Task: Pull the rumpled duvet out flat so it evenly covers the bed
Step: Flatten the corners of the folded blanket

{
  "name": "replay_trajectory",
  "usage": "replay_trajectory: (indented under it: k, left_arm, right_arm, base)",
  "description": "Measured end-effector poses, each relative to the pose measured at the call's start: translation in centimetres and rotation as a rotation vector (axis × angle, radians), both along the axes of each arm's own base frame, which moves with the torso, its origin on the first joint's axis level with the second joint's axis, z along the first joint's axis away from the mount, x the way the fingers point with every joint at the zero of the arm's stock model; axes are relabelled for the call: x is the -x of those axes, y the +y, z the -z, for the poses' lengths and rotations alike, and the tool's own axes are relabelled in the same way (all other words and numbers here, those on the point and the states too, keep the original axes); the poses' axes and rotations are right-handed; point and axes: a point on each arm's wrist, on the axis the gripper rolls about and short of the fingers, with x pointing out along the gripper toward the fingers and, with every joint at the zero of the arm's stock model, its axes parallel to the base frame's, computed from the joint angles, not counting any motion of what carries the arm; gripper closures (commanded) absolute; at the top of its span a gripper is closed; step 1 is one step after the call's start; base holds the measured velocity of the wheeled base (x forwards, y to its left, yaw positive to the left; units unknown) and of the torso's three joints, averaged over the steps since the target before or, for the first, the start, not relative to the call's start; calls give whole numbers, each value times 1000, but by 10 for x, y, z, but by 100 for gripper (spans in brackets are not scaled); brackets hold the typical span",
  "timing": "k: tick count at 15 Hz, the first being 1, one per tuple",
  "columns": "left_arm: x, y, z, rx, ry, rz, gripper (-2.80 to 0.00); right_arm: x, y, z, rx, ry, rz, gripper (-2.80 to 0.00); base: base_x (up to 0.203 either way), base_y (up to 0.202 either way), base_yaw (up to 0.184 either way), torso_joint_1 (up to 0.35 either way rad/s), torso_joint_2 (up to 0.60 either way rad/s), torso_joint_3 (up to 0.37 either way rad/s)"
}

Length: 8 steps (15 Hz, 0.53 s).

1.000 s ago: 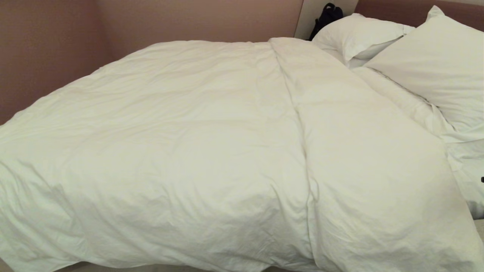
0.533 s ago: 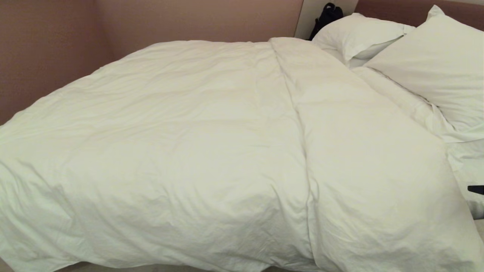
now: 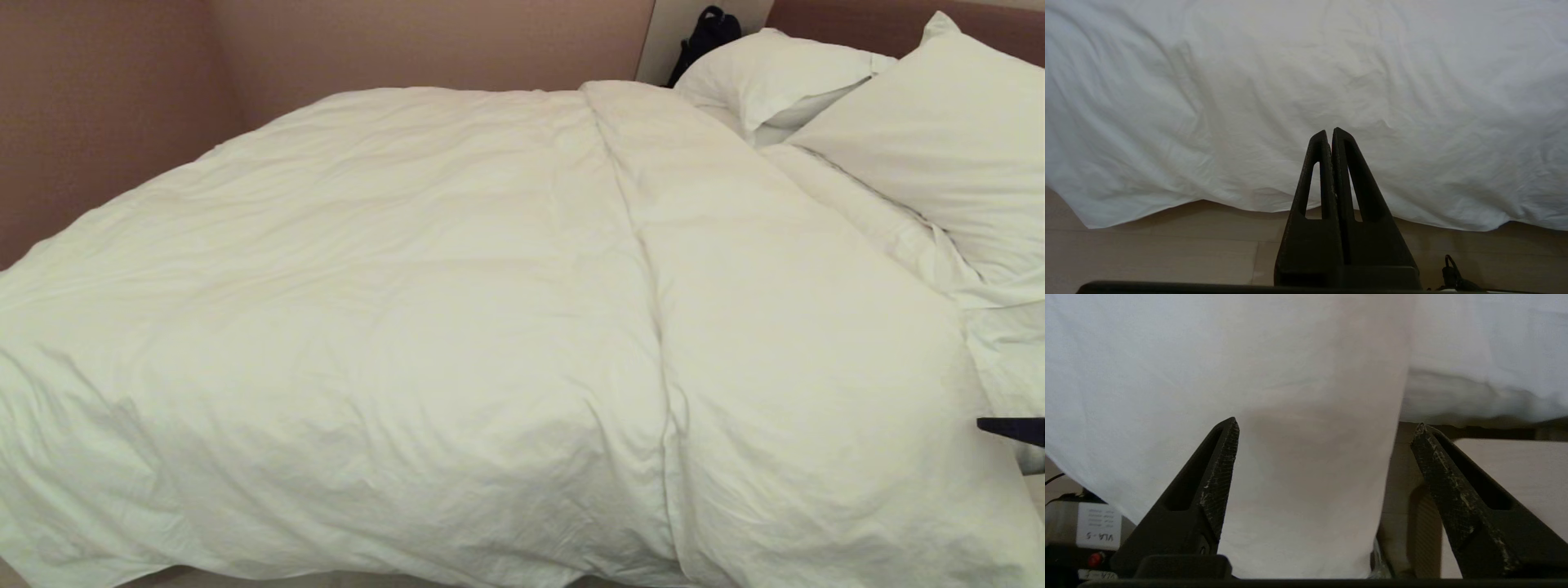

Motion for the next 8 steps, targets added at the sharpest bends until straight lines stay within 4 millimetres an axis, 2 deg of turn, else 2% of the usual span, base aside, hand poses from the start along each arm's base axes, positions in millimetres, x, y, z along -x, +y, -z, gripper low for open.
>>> replay_trajectory:
  k: [8]
  left_arm:
    - [0, 0, 0, 0, 0, 0, 0]
  right_arm:
    - [-14, -11, 38, -108, 40, -74, -280]
  base:
    - [0, 0, 0, 0, 0, 0]
